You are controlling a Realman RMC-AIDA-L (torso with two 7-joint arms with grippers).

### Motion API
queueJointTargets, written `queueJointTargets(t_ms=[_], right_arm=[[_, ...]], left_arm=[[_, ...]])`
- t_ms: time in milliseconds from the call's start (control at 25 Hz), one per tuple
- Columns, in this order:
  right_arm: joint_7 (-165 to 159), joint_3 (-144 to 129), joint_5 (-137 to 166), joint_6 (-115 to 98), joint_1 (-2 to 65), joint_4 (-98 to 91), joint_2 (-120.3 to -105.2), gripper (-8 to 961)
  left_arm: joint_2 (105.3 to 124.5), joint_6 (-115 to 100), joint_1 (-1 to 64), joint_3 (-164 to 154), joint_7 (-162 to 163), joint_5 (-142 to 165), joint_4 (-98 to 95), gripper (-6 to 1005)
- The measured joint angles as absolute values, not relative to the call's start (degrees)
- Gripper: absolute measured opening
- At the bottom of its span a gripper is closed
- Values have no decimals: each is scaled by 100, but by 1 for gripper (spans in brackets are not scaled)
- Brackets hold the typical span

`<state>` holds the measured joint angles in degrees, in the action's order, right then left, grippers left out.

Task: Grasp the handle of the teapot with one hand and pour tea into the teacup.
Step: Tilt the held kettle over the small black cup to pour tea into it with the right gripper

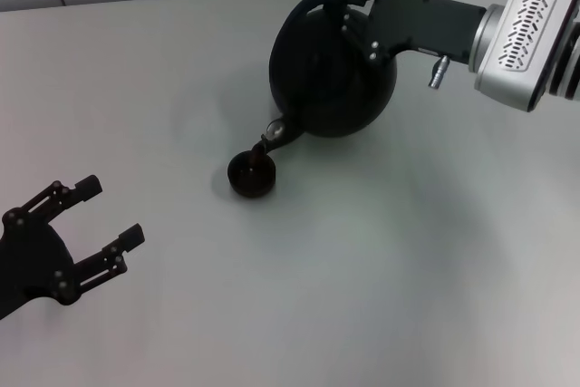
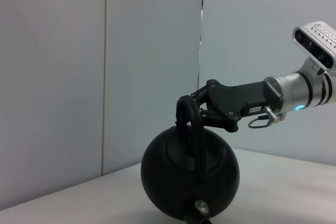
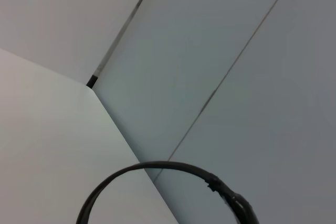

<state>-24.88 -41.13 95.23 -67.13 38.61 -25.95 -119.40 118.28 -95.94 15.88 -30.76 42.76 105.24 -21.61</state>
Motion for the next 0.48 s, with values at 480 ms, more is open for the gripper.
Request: queueJointTargets(t_ms=[480], right_arm=[[-2129, -4144, 9500, -6725, 3911, -2571, -11961, 86]], left_arm=[[11828, -9622, 1573, -3076, 4257, 10505, -2162, 815]])
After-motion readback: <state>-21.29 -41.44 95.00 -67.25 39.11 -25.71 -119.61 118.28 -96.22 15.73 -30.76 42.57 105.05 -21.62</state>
